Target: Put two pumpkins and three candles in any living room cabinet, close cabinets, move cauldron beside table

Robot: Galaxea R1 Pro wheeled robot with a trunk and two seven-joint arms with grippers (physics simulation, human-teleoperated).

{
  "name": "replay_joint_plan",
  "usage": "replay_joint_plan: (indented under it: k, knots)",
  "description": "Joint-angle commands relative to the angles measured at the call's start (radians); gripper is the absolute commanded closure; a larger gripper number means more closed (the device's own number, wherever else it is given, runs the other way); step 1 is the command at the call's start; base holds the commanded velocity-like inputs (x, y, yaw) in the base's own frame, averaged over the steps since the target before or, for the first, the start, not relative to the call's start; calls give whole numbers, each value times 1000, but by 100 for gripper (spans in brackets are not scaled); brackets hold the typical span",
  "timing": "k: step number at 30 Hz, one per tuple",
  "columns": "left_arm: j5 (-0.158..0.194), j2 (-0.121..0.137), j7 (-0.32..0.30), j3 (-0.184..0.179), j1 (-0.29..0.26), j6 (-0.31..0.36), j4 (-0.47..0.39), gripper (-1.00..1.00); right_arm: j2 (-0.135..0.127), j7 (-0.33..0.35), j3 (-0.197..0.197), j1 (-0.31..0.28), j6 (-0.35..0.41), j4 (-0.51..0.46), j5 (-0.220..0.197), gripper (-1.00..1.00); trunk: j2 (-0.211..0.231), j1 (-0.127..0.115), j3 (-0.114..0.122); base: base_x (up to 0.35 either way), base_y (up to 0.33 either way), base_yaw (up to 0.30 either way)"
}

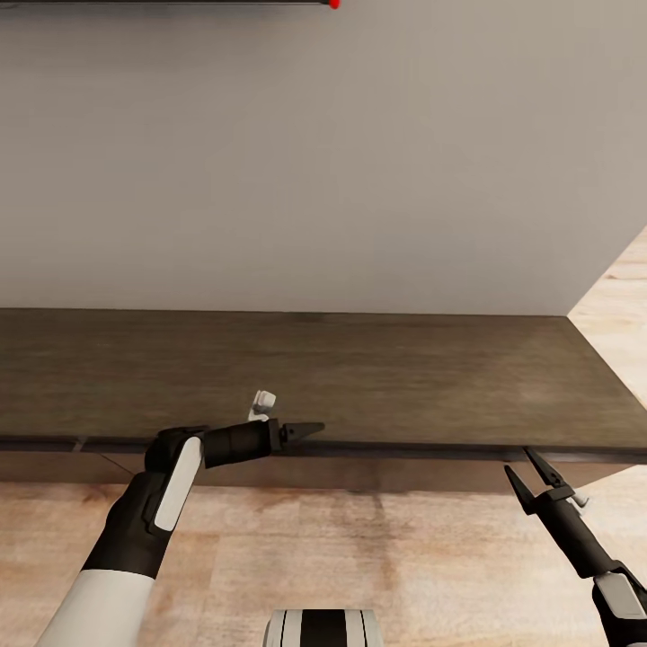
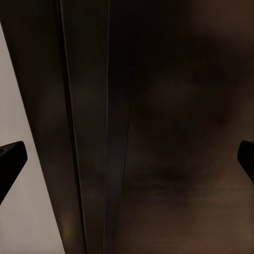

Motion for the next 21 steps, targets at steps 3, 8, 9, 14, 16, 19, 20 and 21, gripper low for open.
replay_joint_plan:
  k: [3, 8, 9, 14, 16, 19, 20, 21]
  knots:
    - [-2, 0, -4, 0, 0, 4, 0, -100, 1, 2, -2, -1, 7, 1, -2, -100, 0, 0, -1, 16, 67, 0]
    - [-2, 0, -4, 1, 0, 4, 0, -100, 0, 2, -2, -1, 7, 1, -2, -100, 0, 0, -1, 13, 41, 0]
    - [-2, 0, -4, 1, 0, 4, 0, -100, 0, 2, -2, -1, 7, 1, -2, -100, 0, 0, -1, 5, 17, 0]
    - [-2, 0, -4, 1, 0, 4, 0, -100, 0, 2, -2, -1, 7, 1, -2, -100, 0, 0, -1, 2, 7, 0]
    - [-2, 0, -4, 1, 0, 4, 0, -100, 0, 2, -2, -1, 7, 1, -2, -100, 0, 0, -1, 1, 3, 0]
    - [-2, 0, -4, 1, 0, 4, 0, -100, 0, 2, -2, -1, 7, 1, -2, -100, 0, 0, -1, 0, 1, 0]
    - [-2, 0, -4, 1, 0, 4, 0, -100, 0, 1, -2, -1, 7, 1, -1, -100, 0, 0, -1, 0, 0, 0]
    - [-2, 0, -4, 0, 0, 4, 0, -100, 0, 1, -2, -1, 7, 1, -1, -100, 0, 0, -1, 0, 0, 0]
